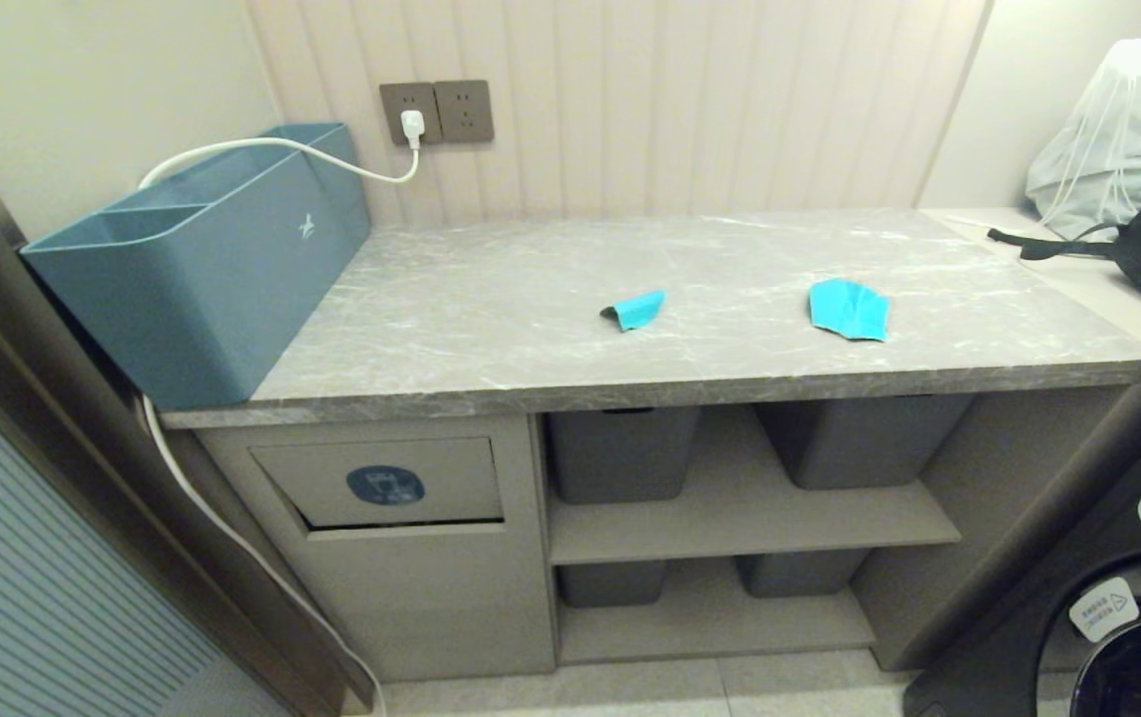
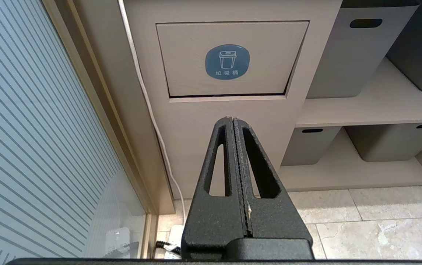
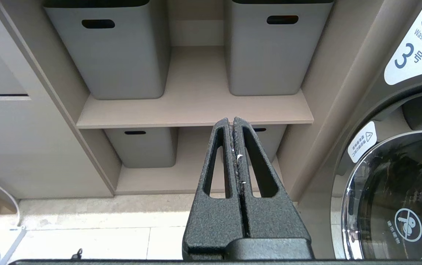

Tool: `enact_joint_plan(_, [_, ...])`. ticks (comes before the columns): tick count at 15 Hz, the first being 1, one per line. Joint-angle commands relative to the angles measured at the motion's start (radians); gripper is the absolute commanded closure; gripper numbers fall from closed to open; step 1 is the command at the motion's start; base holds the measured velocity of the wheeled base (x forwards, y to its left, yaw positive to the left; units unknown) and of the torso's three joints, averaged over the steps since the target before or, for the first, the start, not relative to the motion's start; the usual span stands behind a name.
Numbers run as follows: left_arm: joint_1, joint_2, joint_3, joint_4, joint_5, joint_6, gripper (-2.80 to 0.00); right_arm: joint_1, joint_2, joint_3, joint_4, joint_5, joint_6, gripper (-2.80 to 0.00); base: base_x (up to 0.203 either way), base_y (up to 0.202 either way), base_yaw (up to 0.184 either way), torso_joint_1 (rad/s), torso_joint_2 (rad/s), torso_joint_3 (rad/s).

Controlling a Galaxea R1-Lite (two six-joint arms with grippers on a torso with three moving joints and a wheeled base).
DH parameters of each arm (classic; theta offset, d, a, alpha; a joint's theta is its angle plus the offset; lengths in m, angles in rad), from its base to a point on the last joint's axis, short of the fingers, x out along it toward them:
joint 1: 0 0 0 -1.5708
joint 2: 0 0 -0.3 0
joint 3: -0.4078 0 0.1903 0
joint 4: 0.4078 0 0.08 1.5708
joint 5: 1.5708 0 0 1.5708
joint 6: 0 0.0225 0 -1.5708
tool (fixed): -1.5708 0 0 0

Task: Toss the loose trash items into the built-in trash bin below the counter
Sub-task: Pick up the garbage

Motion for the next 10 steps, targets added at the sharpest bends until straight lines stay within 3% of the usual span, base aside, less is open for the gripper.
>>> enact_joint_plan(1, [0.001, 0.002, 0.002, 0.0, 0.0, 0.0, 0.0, 0.0, -0.002, 0.0, 0.0, 0.001, -0.001, 0.0, 0.0, 0.0, 0.0, 0.0, 0.0, 0.0])
enact_joint_plan(10, [0.001, 0.002, 0.002, 0.0, 0.0, 0.0, 0.0, 0.0, -0.002, 0.0, 0.0, 0.0, 0.001, 0.0, 0.013, 0.0, -0.001, 0.0, 0.0, 0.0])
